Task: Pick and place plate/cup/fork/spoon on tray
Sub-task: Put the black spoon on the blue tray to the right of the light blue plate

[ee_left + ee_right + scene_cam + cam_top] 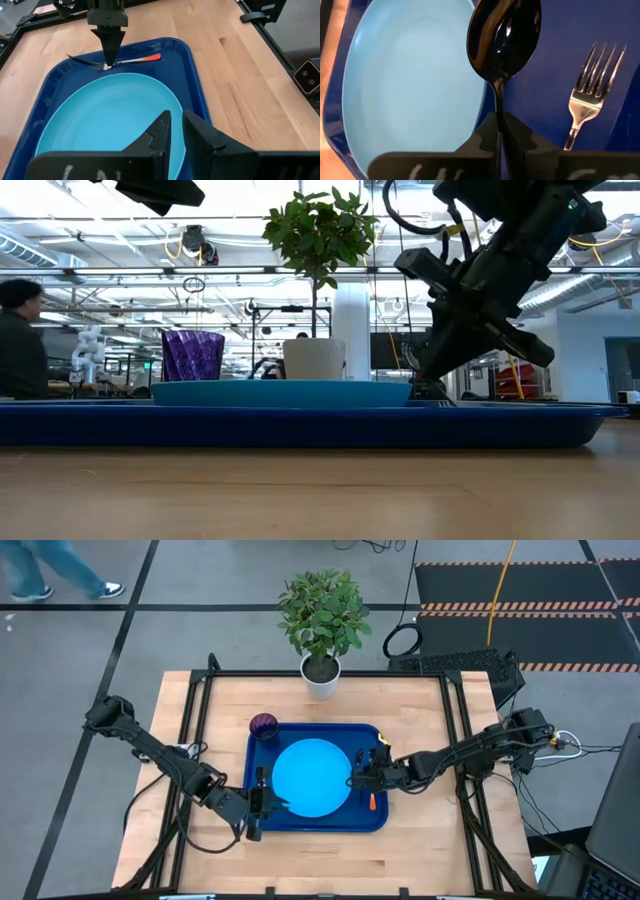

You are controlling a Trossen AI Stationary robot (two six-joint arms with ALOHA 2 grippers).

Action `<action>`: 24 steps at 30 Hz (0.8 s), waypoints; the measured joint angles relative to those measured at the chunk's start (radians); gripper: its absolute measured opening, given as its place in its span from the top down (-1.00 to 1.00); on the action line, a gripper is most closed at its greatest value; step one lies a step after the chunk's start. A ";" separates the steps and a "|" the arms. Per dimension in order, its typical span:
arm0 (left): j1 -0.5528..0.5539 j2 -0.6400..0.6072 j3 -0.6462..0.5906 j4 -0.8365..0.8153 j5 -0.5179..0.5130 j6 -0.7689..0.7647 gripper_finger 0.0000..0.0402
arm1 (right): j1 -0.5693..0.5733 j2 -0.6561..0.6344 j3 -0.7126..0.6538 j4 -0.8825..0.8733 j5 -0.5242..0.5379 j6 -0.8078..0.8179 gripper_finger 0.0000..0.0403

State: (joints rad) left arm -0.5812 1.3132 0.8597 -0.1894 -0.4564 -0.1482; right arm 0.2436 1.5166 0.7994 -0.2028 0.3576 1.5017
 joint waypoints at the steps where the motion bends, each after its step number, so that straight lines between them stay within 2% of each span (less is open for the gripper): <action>1: 0.000 0.000 0.000 0.000 0.000 0.000 0.75 | 0.000 -0.001 0.000 0.001 0.000 -0.002 1.00; 24: 0.000 0.000 0.000 -0.001 0.029 0.014 0.75 | 0.014 -0.001 0.000 0.003 0.008 -0.009 1.00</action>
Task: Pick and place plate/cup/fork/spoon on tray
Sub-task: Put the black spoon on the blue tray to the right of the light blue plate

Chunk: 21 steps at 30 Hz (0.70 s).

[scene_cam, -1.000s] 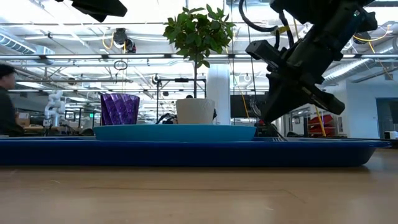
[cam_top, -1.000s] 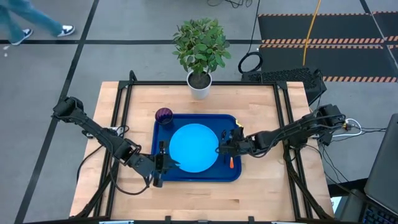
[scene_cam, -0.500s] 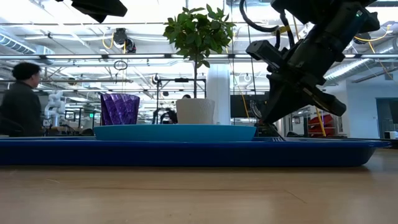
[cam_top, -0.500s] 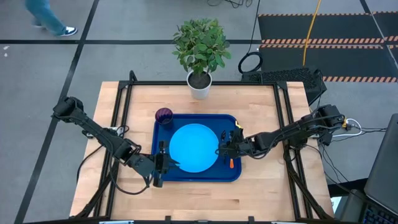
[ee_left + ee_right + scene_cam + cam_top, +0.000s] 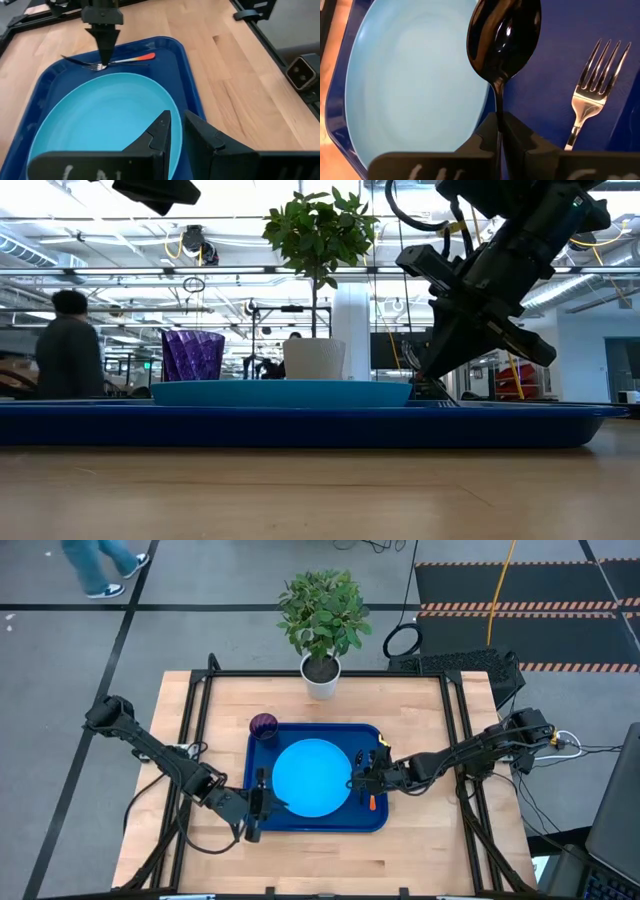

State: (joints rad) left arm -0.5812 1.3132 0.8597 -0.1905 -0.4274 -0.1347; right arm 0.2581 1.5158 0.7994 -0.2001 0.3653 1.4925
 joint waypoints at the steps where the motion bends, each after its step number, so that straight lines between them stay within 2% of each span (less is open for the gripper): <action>1: 0.000 0.000 0.000 0.001 0.008 0.004 0.75 | 0.000 0.000 0.000 0.000 0.000 -0.002 1.00; 12: 0.000 0.000 0.000 0.030 0.027 0.014 0.75 | 0.000 0.000 -0.028 0.007 -0.004 0.027 1.00; 21: 0.000 0.000 0.000 0.030 0.027 0.008 0.75 | 0.000 0.000 -0.084 0.131 -0.025 0.016 1.00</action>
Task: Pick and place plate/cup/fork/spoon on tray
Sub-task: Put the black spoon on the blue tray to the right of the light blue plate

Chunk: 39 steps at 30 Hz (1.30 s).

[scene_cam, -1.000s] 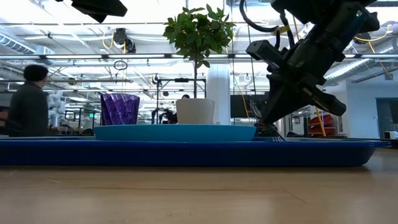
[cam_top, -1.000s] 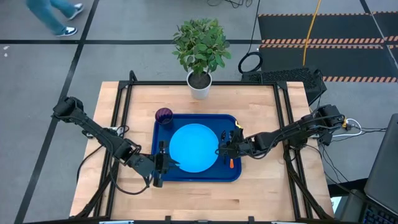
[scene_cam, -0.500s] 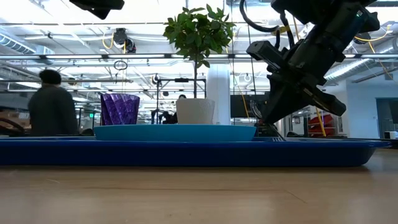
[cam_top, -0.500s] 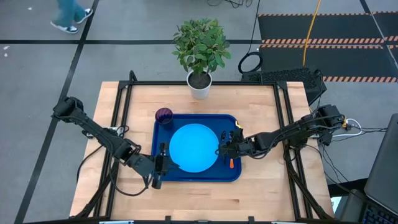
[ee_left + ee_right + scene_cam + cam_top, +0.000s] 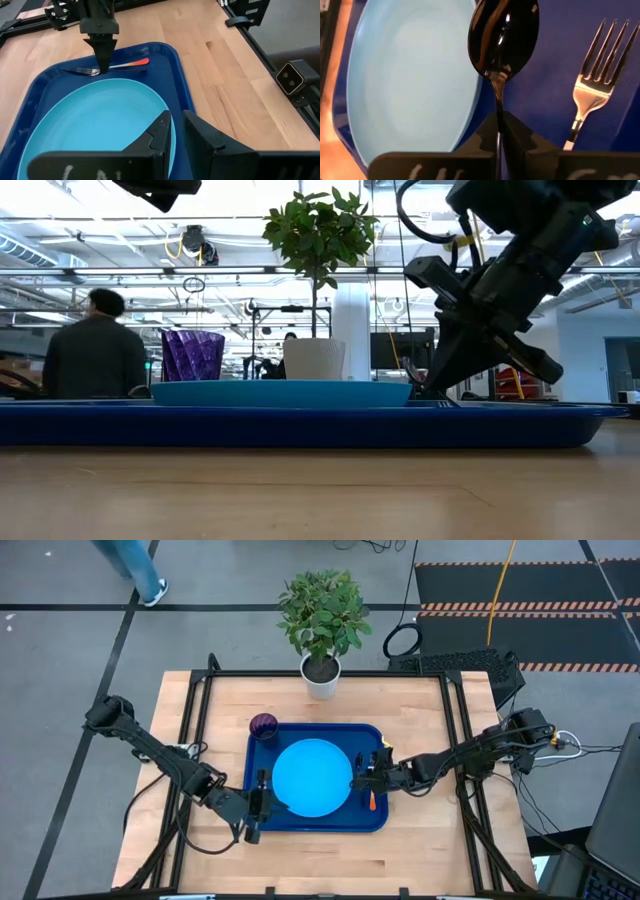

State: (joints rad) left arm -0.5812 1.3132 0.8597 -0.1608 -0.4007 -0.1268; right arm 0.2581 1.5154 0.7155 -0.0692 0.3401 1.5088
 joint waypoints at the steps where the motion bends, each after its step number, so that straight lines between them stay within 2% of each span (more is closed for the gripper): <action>1: 0.000 0.000 0.000 0.000 0.000 -0.004 0.75 | -0.001 0.000 0.000 0.000 0.000 -0.005 1.00; 15: 0.000 0.000 0.000 0.000 0.000 -0.018 0.75 | -0.001 0.000 0.000 -0.013 0.001 -0.005 1.00; 39: 0.000 0.000 0.000 -0.009 -0.001 -0.032 0.75 | -0.001 0.000 0.000 -0.018 -0.001 -0.028 0.85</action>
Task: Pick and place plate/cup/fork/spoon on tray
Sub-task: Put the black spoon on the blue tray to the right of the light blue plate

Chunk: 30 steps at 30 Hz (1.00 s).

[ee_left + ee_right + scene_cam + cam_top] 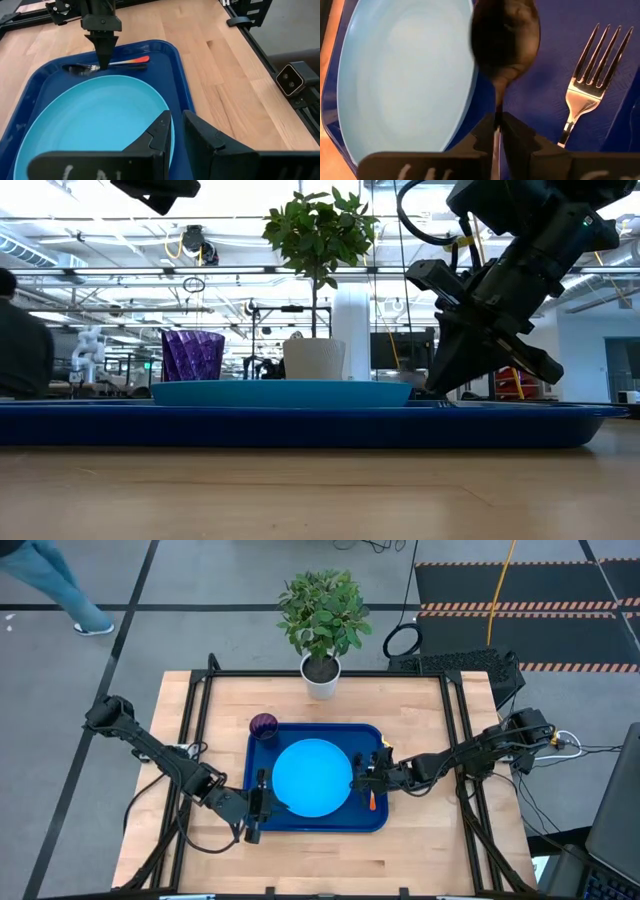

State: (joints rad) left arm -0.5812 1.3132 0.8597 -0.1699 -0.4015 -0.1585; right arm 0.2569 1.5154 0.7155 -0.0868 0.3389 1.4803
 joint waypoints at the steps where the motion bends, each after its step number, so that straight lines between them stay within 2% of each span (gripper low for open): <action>1: 0.000 0.000 0.000 0.000 0.000 0.000 0.75 | 0.000 0.000 0.000 0.000 0.000 0.000 0.83; 9: 0.000 0.000 0.000 -0.014 0.000 -0.008 0.75 | 0.000 0.000 0.000 0.001 0.002 0.001 0.67; 16: 0.000 0.000 0.000 -0.014 0.000 -0.008 0.75 | 0.000 0.000 0.000 0.008 0.002 -0.011 0.64; 30: 0.000 0.000 0.000 -0.016 0.000 -0.006 0.75 | 0.000 -0.003 0.000 0.007 -0.003 -0.392 0.64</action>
State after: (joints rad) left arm -0.5812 1.3132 0.8597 -0.1855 -0.4015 -0.1650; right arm 0.2572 1.5121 0.7153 -0.0793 0.3358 1.0885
